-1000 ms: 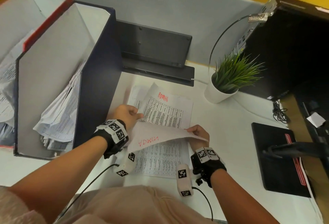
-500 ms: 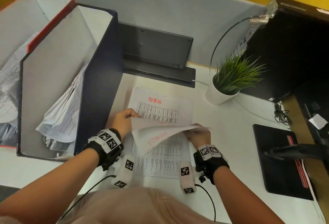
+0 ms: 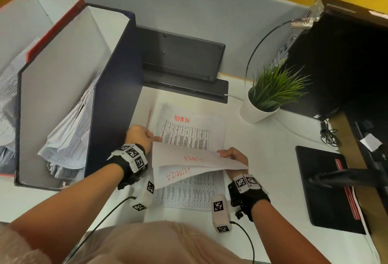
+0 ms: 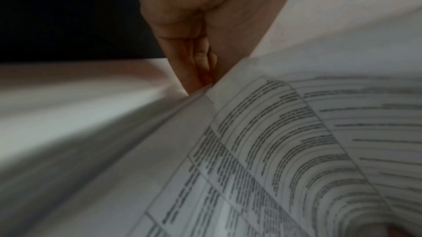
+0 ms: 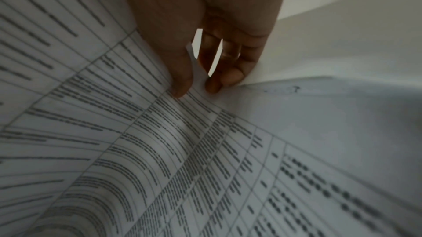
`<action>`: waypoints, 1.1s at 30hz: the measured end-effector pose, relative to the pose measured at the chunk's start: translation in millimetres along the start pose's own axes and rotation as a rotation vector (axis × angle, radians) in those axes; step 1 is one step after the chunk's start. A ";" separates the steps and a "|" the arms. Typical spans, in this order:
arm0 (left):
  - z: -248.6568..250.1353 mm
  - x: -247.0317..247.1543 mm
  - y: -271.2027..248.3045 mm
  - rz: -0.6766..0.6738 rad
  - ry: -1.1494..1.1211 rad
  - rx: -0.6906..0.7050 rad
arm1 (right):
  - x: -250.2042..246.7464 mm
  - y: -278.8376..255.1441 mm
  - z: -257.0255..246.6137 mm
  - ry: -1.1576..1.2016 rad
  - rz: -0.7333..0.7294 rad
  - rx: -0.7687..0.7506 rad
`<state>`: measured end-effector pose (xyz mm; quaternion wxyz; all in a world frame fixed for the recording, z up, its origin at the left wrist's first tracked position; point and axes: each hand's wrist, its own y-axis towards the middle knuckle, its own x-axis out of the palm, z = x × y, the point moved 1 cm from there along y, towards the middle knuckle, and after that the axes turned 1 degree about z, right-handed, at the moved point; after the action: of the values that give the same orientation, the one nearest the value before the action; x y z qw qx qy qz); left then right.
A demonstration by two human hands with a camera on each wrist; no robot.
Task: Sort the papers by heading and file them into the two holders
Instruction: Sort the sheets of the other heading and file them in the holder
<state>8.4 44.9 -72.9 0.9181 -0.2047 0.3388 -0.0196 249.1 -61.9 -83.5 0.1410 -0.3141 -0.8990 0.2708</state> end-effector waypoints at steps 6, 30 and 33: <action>6.5 2.0 -2.1 -0.012 0.173 0.194 | -4.8 0.0 -2.3 -0.198 0.021 -0.228; 9.4 -3.1 5.4 -0.128 -0.451 -0.064 | -10.8 3.4 10.9 -0.526 0.020 -0.327; 2.0 -2.2 14.6 -0.138 -0.232 -0.130 | -10.6 3.4 11.2 -0.528 0.017 -0.356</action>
<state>6.5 59.4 -75.9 0.9324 -0.2875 0.2160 -0.0370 254.1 -70.9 -95.4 -0.1567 -0.2603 -0.9351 0.1824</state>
